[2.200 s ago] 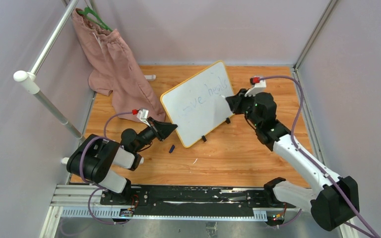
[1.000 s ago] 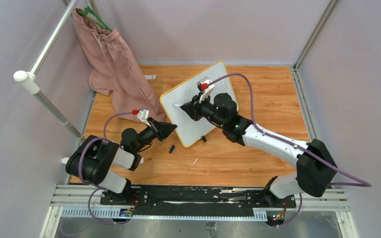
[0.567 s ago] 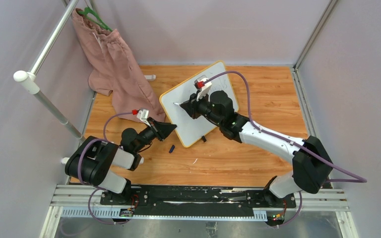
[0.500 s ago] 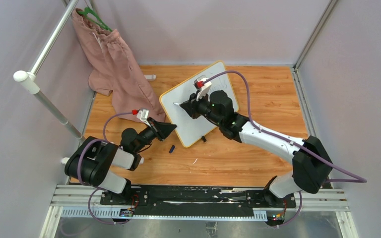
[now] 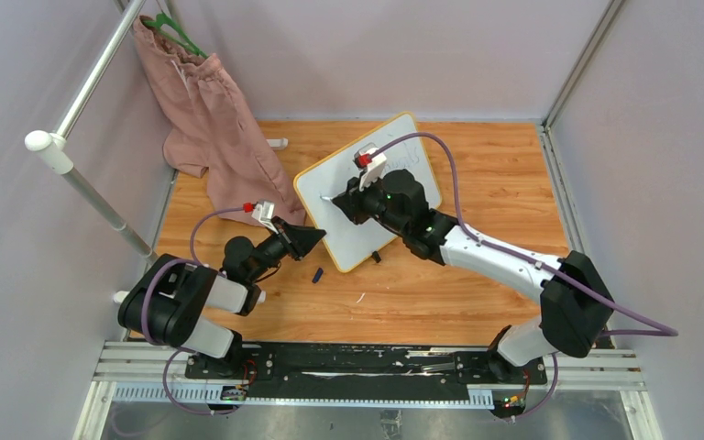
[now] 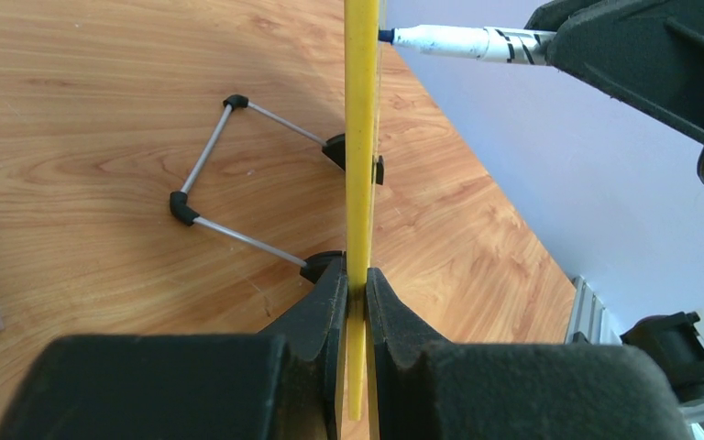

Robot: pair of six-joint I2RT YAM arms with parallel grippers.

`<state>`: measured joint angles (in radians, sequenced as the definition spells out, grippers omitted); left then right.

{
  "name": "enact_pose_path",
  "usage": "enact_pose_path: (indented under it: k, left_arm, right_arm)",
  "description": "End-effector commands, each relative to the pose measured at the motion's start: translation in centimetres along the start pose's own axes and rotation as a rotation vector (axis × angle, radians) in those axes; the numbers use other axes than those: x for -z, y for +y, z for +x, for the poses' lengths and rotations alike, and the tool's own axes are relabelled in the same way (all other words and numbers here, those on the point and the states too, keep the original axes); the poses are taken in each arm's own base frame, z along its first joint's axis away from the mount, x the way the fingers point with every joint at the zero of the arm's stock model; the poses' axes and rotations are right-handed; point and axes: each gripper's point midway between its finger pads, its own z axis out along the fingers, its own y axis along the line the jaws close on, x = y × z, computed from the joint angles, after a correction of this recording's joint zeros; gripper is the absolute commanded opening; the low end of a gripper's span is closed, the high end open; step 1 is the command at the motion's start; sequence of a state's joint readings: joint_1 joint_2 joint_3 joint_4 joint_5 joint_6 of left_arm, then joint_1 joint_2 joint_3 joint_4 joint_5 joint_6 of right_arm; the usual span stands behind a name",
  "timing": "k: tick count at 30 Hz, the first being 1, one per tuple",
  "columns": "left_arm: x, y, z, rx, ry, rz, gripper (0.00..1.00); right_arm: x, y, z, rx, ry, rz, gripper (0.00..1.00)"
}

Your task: Write a sentence on the whiteboard

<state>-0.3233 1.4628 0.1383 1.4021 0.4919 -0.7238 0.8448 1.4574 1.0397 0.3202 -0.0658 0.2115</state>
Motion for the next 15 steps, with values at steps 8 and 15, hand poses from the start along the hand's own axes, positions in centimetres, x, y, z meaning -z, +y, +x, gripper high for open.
enact_pose_path:
  k: [8,15]
  left_arm:
    - [-0.1,-1.4,-1.1,-0.050,-0.032,0.052,0.00]
    - [0.0,-1.5,-1.1,-0.050,-0.034,0.055,0.00]
  right_arm:
    - [1.1,-0.5,3.1,0.029,0.087,0.053,0.00]
    - [1.7,-0.5,4.4,0.021,0.115,0.056,0.00]
